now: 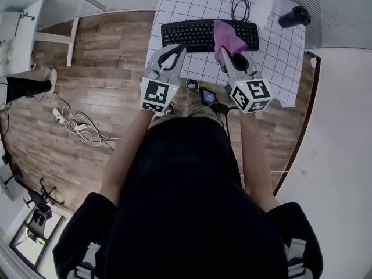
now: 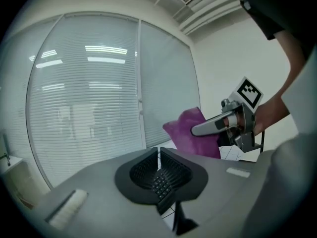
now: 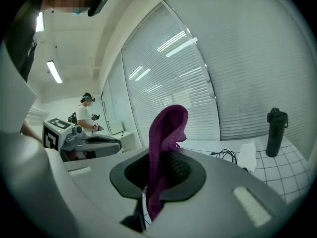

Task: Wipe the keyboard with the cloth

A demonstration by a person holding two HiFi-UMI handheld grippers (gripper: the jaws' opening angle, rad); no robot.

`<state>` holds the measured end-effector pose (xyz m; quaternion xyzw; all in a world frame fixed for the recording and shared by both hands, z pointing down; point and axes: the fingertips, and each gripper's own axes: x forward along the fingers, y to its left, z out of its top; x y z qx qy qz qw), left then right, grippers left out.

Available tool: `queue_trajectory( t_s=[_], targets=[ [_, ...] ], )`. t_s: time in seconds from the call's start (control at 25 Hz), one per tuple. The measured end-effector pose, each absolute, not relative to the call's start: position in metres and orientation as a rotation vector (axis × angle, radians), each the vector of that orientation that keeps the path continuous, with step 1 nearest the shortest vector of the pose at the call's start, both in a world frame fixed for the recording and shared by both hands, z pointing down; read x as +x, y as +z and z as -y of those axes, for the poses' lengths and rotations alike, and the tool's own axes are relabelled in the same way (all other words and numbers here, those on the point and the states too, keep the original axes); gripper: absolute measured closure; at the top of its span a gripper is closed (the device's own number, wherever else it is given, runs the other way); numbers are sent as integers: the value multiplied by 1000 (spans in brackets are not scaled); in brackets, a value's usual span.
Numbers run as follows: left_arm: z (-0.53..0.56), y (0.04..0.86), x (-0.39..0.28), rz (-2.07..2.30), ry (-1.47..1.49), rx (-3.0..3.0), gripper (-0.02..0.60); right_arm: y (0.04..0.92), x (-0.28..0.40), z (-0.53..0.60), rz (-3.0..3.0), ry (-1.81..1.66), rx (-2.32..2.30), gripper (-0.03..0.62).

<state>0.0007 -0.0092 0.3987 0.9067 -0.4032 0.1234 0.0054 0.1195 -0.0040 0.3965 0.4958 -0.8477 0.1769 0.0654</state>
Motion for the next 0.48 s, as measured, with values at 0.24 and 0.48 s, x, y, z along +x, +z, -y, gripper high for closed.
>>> queue_trajectory(
  t_s=[0.24, 0.48],
  targets=[
    [-30, 365, -43, 1346, 266, 2878, 569, 357, 80, -43, 2569, 374, 1608, 542],
    [-70, 349, -69, 1386, 173, 2898, 572, 338, 51, -87, 2549, 258, 1683, 542]
  ],
)
